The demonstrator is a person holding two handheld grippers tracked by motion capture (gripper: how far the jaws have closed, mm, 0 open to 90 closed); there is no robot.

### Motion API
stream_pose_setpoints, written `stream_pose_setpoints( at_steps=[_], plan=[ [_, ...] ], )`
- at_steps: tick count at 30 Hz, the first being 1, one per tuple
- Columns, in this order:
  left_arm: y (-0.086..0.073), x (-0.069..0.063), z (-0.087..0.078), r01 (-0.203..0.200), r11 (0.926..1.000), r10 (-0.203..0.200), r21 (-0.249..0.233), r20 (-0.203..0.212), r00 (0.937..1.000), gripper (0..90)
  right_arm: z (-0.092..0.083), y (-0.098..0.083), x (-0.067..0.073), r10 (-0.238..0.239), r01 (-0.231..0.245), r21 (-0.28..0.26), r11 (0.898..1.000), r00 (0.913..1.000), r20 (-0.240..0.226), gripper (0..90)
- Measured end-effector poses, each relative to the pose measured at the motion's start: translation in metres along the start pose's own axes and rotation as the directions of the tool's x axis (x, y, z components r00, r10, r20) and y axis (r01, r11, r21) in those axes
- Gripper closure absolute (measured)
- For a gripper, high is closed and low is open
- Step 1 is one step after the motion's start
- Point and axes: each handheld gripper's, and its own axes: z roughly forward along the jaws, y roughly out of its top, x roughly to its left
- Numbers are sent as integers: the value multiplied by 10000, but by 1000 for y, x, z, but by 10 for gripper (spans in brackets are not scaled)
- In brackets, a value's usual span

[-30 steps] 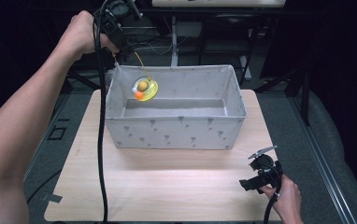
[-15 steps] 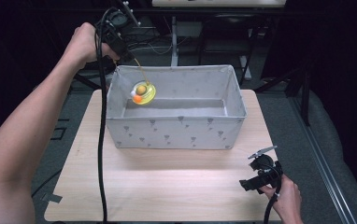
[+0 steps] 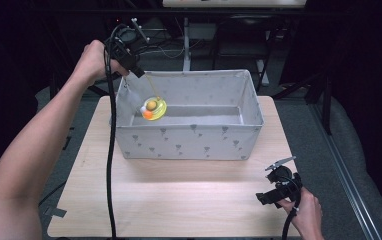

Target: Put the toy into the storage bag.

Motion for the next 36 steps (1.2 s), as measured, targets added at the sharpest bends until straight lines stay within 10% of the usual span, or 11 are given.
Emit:
stream_pose_setpoints(
  at_steps=[23, 36],
  plan=[
    [-33, 4, 46, 439, 9988, -448, 224, 443, 9980, 880, 0, 0, 0, 19, -19, -37, 10000, 10000, 14, 40],
    [-44, 4, 60, 421, 9919, -488, 1202, 528, 9974, 880, 1, -1, 0, 117, -117, -103, 9999, 9999, 2, 39]
  ],
)
